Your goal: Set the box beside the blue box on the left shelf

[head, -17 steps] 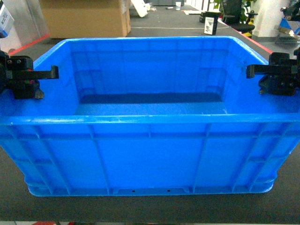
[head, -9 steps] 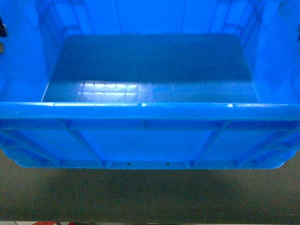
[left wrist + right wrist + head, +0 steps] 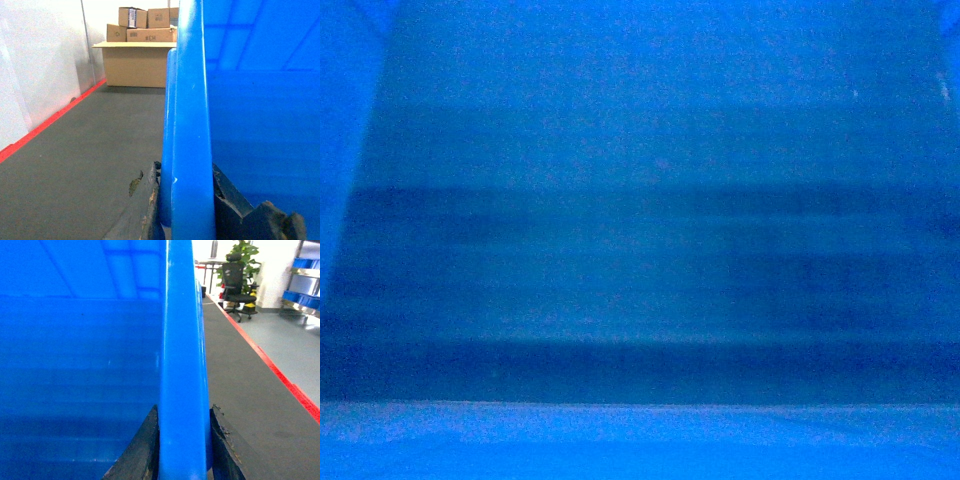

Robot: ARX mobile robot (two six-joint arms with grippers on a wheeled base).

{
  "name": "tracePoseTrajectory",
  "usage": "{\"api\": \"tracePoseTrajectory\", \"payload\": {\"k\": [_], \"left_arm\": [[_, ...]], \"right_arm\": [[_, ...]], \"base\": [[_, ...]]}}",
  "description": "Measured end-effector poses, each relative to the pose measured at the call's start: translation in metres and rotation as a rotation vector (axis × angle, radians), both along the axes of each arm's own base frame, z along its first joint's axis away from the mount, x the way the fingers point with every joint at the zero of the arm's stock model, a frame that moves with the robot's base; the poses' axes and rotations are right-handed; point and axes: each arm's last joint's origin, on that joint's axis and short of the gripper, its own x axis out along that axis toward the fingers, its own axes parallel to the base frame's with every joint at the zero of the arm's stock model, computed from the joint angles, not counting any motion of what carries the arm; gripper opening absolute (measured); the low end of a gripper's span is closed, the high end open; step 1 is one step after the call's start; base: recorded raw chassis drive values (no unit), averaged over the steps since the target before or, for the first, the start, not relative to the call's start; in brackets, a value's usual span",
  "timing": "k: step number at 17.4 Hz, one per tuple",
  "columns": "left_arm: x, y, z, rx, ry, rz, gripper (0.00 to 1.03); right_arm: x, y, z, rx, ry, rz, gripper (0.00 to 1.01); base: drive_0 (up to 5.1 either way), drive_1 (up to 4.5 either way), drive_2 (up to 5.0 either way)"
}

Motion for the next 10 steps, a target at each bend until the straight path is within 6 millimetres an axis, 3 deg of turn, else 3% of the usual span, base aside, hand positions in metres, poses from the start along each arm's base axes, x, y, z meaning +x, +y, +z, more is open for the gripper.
{"api": "tracePoseTrajectory", "payload": {"k": [4,10], "left_arm": [[0.0003,-0.0007,-0.0098,0.02,0.048,-0.003,0.21],[-0.0001,-0.0005,-0.0092,0.019,0.044,-0.004,0.21]], "right_arm": [[-0.0012,-0.0001,-0.0103,-0.036,0.044,-0.016,0.21],[-0.0012,-0.0002,-0.0098,-0.041,0.041,-0.019,0.21]], "base": [[-0.2,-0.16,-0.2],[-1.8,-1.77,-1.8]]}}
